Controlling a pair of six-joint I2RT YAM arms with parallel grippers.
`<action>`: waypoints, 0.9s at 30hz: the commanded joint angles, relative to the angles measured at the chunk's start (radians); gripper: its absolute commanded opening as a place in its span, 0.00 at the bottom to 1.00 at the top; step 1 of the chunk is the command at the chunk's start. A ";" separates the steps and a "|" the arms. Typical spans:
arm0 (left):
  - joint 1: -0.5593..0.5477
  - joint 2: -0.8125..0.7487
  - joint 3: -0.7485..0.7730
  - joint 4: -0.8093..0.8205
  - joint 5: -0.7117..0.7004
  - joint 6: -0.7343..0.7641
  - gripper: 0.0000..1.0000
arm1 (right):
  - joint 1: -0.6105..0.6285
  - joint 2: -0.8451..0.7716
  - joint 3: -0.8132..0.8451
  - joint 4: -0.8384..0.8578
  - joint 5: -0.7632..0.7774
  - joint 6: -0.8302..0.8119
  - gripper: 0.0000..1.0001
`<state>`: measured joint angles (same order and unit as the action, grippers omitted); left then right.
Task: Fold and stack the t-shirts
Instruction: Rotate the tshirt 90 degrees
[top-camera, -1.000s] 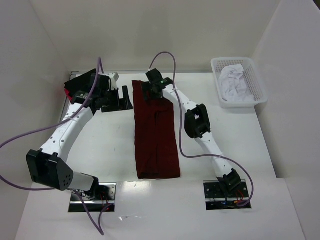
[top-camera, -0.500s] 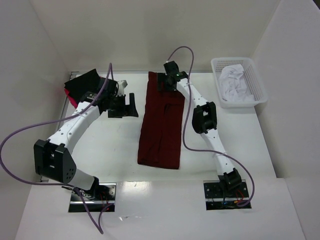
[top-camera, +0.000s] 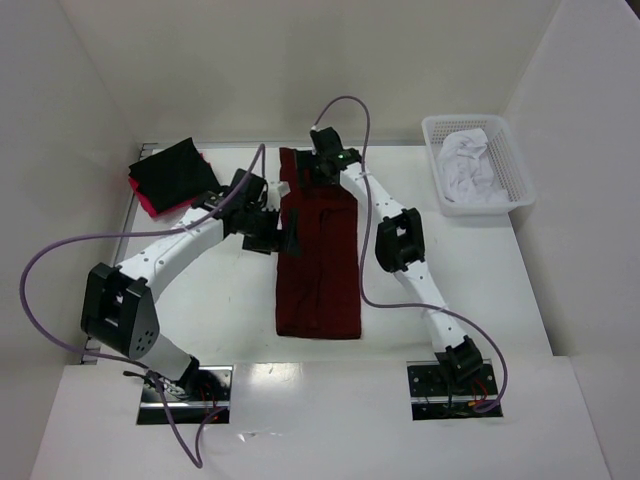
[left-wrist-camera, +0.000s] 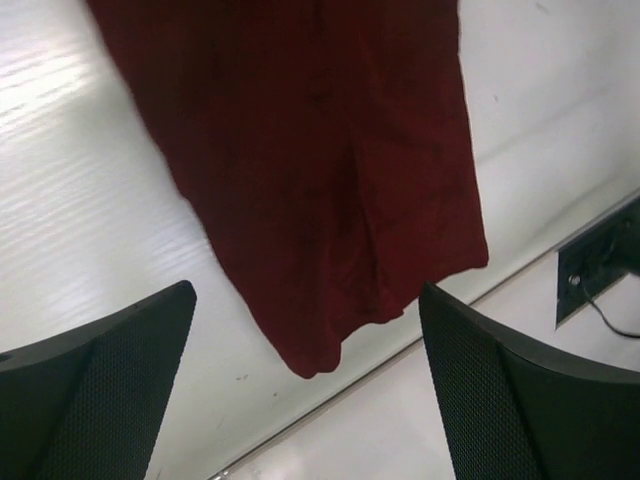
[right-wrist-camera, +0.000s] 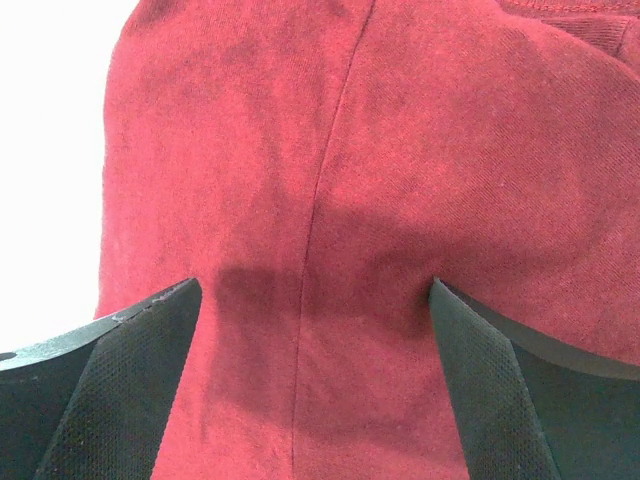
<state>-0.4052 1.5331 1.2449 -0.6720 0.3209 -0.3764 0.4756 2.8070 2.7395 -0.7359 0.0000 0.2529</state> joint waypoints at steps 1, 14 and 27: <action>-0.061 0.013 0.007 0.023 0.031 0.031 1.00 | 0.038 0.040 0.036 0.007 -0.052 0.022 1.00; -0.147 -0.054 -0.075 -0.006 -0.042 -0.054 1.00 | 0.003 -0.141 0.057 -0.029 0.098 0.012 1.00; -0.205 -0.300 -0.317 0.016 0.048 -0.218 1.00 | 0.015 -1.006 -1.204 0.307 -0.015 0.245 1.00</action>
<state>-0.5946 1.2714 0.9659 -0.6683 0.3392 -0.5196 0.4786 1.8974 1.7049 -0.5241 0.0240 0.3999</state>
